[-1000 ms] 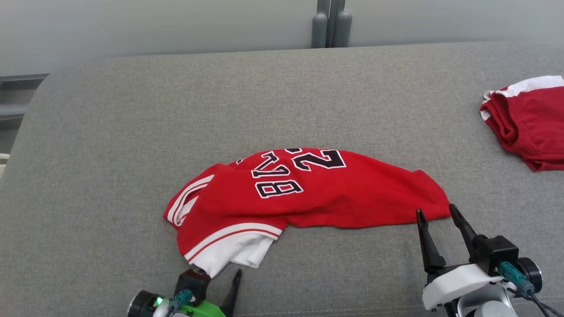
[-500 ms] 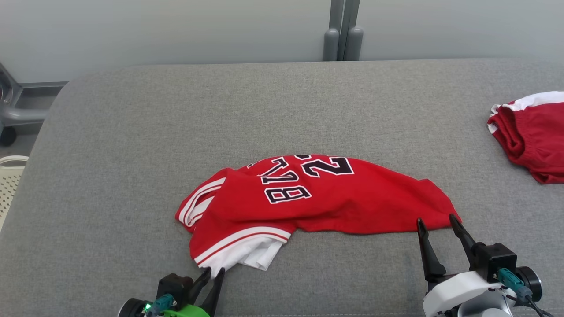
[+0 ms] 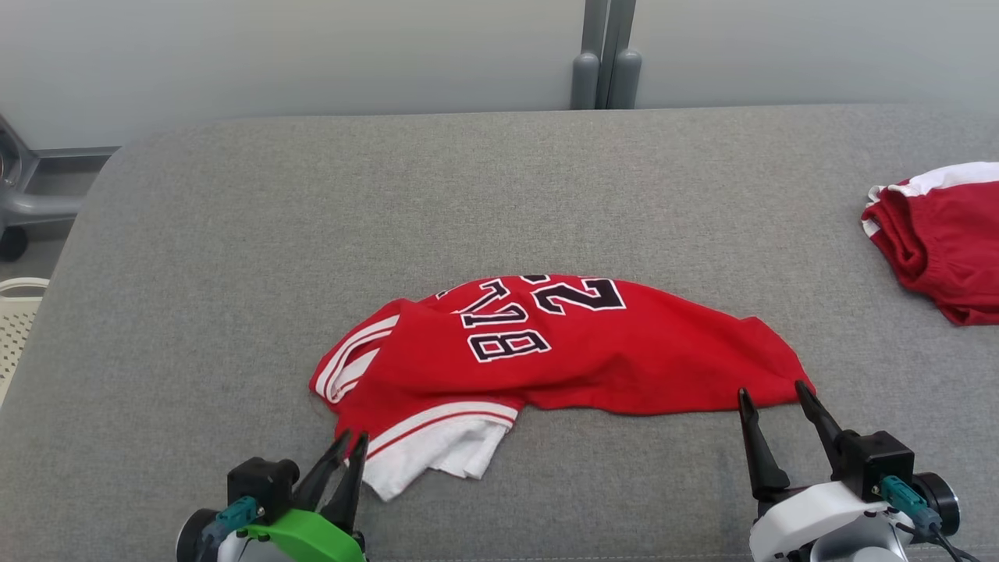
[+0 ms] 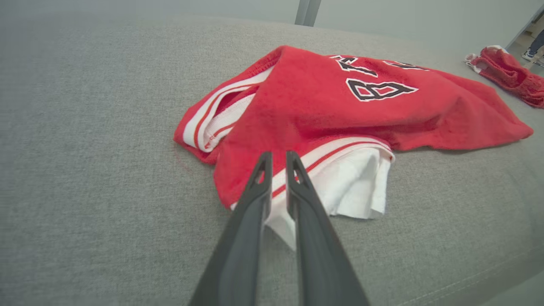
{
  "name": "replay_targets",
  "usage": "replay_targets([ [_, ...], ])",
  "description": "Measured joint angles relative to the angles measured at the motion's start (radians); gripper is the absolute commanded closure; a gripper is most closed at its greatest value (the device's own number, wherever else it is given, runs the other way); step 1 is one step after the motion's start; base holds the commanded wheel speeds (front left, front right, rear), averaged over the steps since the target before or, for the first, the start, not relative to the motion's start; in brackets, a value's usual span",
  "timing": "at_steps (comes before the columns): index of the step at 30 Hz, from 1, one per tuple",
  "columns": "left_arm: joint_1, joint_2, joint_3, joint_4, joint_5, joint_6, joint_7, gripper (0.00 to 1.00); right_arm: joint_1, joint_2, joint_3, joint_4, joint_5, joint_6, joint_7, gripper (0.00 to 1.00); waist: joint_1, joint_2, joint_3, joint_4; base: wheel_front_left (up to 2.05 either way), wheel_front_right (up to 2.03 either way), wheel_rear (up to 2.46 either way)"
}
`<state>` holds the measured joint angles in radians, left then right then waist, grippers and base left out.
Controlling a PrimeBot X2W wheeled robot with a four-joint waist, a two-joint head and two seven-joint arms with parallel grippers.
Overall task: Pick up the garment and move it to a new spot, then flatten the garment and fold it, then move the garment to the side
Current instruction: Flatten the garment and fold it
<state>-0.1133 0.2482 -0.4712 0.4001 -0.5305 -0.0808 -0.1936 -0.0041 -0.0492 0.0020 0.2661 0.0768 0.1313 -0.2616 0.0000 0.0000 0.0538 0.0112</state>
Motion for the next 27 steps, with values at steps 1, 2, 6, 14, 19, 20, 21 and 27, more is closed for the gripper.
replay_targets([
  [1, 0.001, 0.005, 0.0, 0.003, 0.006, 0.008, 0.001, 0.0, 0.0, 0.0, 0.0, 0.001, 0.0, 0.0, 0.0, 0.0, 0.0, 0.0, 0.001, -0.001, 0.0, 0.0, 0.0],
  [2, 0.001, 0.006, 0.001, 0.006, 0.007, 0.013, 0.003, 0.0, 0.0, 0.0, 0.001, 0.001, 0.0, 0.0, 0.0, 0.0, 0.0, 0.0, 0.002, -0.002, 0.0, 0.0, 0.0],
  [6, 0.001, 0.002, -0.005, 0.034, 0.007, 0.029, 0.015, 0.0, -0.001, 0.0, 0.001, 0.003, 0.0, 0.0, 0.0, 0.0, 0.0, 0.0, 0.006, -0.004, 0.0, 0.0, 0.0],
  [14, 0.034, 0.001, -0.021, 0.084, -0.014, 0.02, 0.044, 0.0, -0.001, 0.0, -0.028, 0.016, -0.017, 0.0, 0.0, 0.0, 0.0, 0.0, 0.013, -0.011, 0.0, 0.0, 0.0],
  [19, 0.033, -0.01, -0.075, 0.108, -0.005, -0.008, 0.052, 0.0, -0.001, 0.0, -0.042, 0.033, -0.037, 0.0, 0.0, 0.0, 0.0, 0.0, 0.023, -0.008, 0.0, 0.0, 0.0],
  [20, 0.029, -0.012, -0.083, 0.121, 0.004, -0.012, 0.051, 0.0, -0.002, 0.0, -0.045, 0.034, -0.039, 0.0, 0.0, 0.0, 0.0, 0.0, 0.026, -0.007, 0.0, 0.0, 0.0],
  [21, 0.021, -0.014, -0.092, 0.131, 0.015, -0.012, 0.05, 0.0, -0.004, 0.0, -0.049, 0.035, -0.042, 0.0, 0.0, 0.0, 0.0, 0.0, 0.029, -0.007, 0.0, 0.0, 0.0],
  [27, -0.056, -0.032, -0.116, 0.216, 0.077, 0.037, 0.02, 0.0, -0.025, 0.0, -0.05, 0.03, -0.043, 0.0, 0.0, 0.0, 0.0, 0.0, 0.048, -0.014, 0.0, 0.0, 0.0],
])
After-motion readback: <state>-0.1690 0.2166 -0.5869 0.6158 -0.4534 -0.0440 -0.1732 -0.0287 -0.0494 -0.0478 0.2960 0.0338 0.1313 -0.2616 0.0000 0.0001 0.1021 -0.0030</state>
